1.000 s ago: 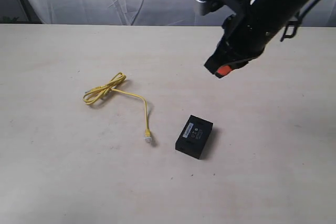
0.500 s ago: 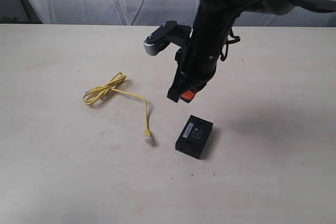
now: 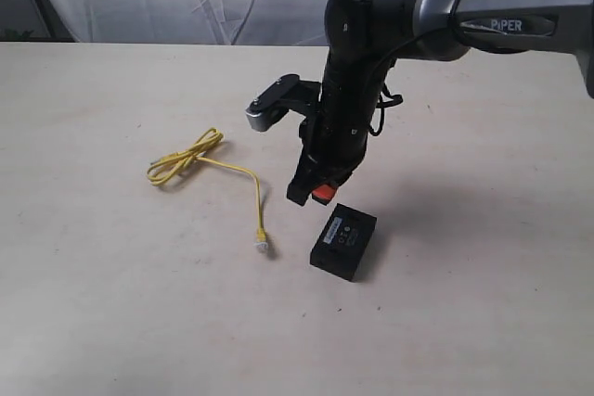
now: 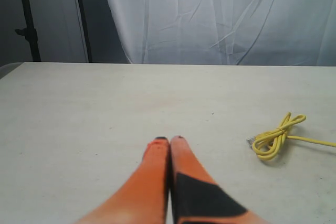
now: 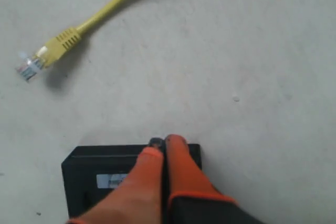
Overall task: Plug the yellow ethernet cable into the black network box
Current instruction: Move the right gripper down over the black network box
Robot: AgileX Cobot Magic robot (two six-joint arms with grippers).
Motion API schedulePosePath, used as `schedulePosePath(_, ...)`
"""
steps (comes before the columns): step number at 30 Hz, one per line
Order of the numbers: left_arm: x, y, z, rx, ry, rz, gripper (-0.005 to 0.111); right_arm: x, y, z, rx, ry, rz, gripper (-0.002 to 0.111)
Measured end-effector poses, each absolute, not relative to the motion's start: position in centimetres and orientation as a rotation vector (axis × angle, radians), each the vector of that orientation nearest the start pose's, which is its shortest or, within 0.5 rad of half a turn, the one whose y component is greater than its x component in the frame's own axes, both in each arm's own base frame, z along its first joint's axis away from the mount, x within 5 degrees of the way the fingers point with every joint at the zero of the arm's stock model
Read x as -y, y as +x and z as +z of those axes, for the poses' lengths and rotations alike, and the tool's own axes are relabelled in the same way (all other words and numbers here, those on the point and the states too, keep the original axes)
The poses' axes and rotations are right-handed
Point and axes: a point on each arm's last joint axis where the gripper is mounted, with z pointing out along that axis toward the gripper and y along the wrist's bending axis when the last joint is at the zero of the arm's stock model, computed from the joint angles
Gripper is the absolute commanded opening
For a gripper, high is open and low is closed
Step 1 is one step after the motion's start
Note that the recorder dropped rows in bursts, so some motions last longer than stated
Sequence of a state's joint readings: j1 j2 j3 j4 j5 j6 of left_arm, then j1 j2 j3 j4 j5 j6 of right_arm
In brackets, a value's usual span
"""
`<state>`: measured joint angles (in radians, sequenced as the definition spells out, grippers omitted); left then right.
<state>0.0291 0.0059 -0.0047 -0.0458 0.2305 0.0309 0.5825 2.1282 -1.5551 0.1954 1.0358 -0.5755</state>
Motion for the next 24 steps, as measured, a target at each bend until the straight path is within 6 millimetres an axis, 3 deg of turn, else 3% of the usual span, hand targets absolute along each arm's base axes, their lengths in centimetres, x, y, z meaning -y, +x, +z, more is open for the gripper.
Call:
schedulePosePath(12, -0.1, 5.6, 19.4, -1.715, -0.029, 0.002, 0.0, -24.4, 34.9, 13.4, -2.644, -1.577, 0.202, -0.001)
schedulePosePath(24, -0.1, 5.6, 19.4, -1.715, -0.029, 0.002, 0.0, -24.4, 35.1, 13.4, -2.623, -1.575, 0.181, -0.001)
